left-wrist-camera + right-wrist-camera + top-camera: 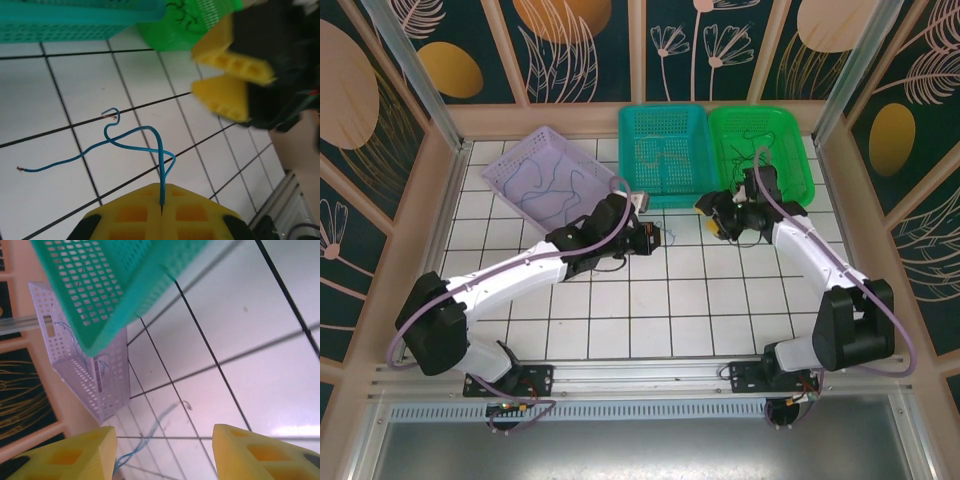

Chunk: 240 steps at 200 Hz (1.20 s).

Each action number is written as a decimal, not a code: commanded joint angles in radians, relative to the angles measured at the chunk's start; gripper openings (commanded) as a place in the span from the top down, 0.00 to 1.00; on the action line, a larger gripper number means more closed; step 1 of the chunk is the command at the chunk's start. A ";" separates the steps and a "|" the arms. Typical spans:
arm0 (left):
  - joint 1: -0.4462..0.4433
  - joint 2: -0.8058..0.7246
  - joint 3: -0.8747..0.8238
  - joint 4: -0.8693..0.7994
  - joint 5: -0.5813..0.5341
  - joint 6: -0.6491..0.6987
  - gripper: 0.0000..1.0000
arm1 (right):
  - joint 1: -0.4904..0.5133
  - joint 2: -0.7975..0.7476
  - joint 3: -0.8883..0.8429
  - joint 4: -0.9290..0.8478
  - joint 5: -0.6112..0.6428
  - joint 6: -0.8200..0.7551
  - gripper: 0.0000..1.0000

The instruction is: Untangle the cables

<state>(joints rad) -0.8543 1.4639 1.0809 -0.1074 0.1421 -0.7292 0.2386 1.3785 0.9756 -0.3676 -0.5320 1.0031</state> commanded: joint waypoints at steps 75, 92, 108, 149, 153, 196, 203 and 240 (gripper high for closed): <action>0.000 -0.022 -0.026 0.159 0.116 0.080 1.00 | 0.144 -0.050 -0.170 0.369 -0.106 0.749 0.34; 0.000 -0.020 -0.024 0.164 0.122 0.080 1.00 | 0.148 -0.068 -0.200 0.391 -0.076 0.783 0.39; 0.000 -0.019 -0.027 0.171 0.132 0.075 1.00 | 0.146 -0.063 -0.233 0.453 -0.069 0.828 0.44; 0.000 -0.030 -0.042 0.178 0.143 0.065 1.00 | 0.139 -0.033 -0.177 0.415 -0.007 0.777 0.90; 0.000 -0.033 -0.044 0.178 0.142 0.064 1.00 | 0.137 -0.036 -0.169 0.396 0.005 0.763 0.95; 0.000 -0.097 -0.086 0.169 0.044 0.025 1.00 | 0.085 -0.101 -0.141 0.230 0.139 0.609 1.00; 0.000 -0.112 -0.096 0.172 0.023 0.018 1.00 | 0.075 -0.113 -0.149 0.225 0.146 0.592 1.00; 0.000 -0.124 -0.121 0.142 -0.001 0.019 1.00 | 0.021 -0.155 -0.151 0.233 0.187 0.526 1.00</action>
<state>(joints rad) -0.8543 1.3571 0.9859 0.0341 0.1745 -0.7029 0.2840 1.2621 0.8055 -0.1070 -0.4095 1.6093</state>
